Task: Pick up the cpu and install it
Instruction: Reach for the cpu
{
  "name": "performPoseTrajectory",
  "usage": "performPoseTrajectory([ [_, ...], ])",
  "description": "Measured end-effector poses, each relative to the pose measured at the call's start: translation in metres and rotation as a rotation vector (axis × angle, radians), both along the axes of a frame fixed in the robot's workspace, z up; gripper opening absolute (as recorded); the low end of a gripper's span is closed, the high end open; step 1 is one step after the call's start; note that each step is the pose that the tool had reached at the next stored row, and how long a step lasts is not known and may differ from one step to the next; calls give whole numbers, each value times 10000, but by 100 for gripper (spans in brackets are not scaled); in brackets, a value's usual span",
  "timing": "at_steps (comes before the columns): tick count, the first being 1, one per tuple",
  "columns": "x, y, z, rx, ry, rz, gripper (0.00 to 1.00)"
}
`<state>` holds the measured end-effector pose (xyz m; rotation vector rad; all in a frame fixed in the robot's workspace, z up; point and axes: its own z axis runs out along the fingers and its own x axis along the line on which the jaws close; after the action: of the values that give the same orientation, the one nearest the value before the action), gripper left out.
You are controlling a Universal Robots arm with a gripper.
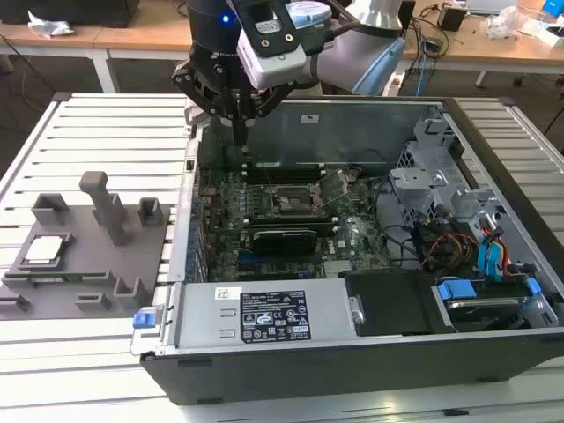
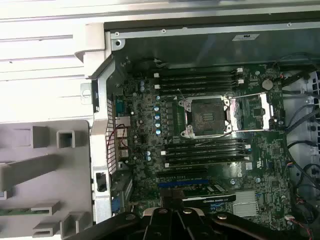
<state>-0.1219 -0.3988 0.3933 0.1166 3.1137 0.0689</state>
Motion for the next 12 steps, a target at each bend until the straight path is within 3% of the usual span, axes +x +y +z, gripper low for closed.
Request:
performPoseTrajectory([
  [12, -2, 0, 0, 1, 0, 0, 11],
])
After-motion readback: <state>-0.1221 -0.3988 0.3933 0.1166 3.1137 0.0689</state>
